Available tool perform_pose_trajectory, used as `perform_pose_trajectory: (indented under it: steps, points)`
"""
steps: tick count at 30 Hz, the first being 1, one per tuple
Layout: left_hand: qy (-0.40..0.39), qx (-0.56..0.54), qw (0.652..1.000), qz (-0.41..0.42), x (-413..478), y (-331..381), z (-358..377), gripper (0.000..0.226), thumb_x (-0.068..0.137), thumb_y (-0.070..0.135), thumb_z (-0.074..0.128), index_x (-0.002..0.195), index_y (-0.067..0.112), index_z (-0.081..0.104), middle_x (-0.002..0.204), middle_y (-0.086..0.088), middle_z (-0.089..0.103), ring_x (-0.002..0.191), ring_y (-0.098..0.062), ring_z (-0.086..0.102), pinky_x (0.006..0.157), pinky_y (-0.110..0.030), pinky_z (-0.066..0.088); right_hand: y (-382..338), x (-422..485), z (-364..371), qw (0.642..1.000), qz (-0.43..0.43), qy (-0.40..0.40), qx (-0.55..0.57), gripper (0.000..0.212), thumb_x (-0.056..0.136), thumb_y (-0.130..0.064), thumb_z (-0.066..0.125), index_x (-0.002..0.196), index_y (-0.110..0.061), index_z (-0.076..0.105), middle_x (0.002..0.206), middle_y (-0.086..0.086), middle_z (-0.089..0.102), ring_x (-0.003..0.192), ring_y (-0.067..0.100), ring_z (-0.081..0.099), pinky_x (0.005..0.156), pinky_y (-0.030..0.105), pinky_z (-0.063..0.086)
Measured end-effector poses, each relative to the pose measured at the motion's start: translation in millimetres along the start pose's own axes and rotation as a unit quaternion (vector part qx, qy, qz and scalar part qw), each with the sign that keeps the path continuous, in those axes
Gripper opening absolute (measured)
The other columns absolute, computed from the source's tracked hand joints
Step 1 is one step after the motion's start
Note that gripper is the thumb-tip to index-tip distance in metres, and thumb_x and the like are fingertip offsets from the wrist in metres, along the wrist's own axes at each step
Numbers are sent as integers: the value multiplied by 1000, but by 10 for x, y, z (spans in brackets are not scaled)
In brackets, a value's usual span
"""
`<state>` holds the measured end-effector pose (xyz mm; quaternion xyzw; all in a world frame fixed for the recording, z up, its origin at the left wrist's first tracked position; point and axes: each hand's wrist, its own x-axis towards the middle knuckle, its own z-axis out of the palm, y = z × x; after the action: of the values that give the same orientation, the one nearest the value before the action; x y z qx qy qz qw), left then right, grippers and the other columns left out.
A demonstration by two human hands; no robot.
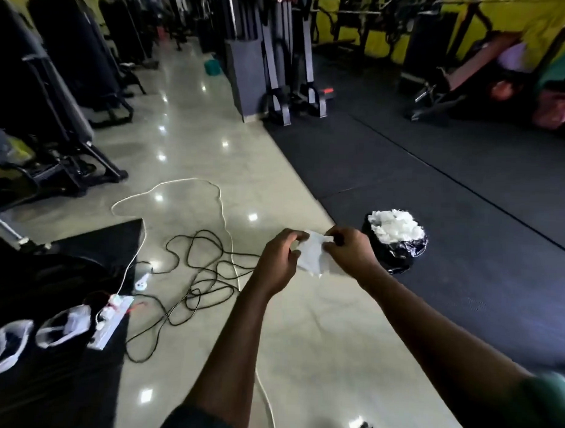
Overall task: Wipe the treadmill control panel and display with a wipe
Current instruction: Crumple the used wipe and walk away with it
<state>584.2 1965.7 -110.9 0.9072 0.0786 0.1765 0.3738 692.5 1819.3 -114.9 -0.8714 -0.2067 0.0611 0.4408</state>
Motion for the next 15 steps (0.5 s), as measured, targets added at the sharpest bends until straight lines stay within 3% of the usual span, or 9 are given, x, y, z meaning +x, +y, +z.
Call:
perform_pose_trajectory:
  steps: [3, 8, 10, 15]
  points:
    - [-7, -2, 1000, 7, 776, -258, 266, 43, 88, -9, 56, 125, 11, 63, 124, 0, 63, 97, -18, 61, 86, -7, 39, 309, 816, 41, 1000, 19, -5, -4, 6, 81, -20, 69, 87, -18, 71, 66, -11, 61, 63, 5, 56, 52, 16, 41]
    - [-16, -6, 1000, -16, 2154, -486, 717, 42, 88, -10, 57, 124, 10, 63, 125, 0, 63, 91, -9, 56, 82, -1, 35, 710, 2238, -82, 1000, 22, -5, 5, 9, 82, -16, 71, 78, -21, 65, 62, -17, 54, 59, -6, 48, 52, 3, 37]
    - [-15, -8, 1000, -14, 2660, -547, 839, 42, 87, -11, 56, 124, 7, 63, 125, -3, 63, 101, -16, 60, 84, -2, 35, 794, 2752, -171, 1000, 24, -13, 3, 13, 82, -15, 71, 75, -22, 62, 61, -17, 53, 60, -1, 49, 50, 5, 36]
    - [-45, -7, 999, -23, 3769, -725, 1181, 43, 84, -14, 54, 120, 8, 64, 121, -2, 64, 98, -18, 59, 85, -11, 39, 1063, 3837, -311, 999, 48, -2, 2, 20, 79, -14, 75, 76, -25, 58, 62, -17, 52, 59, -4, 47, 53, 6, 37]
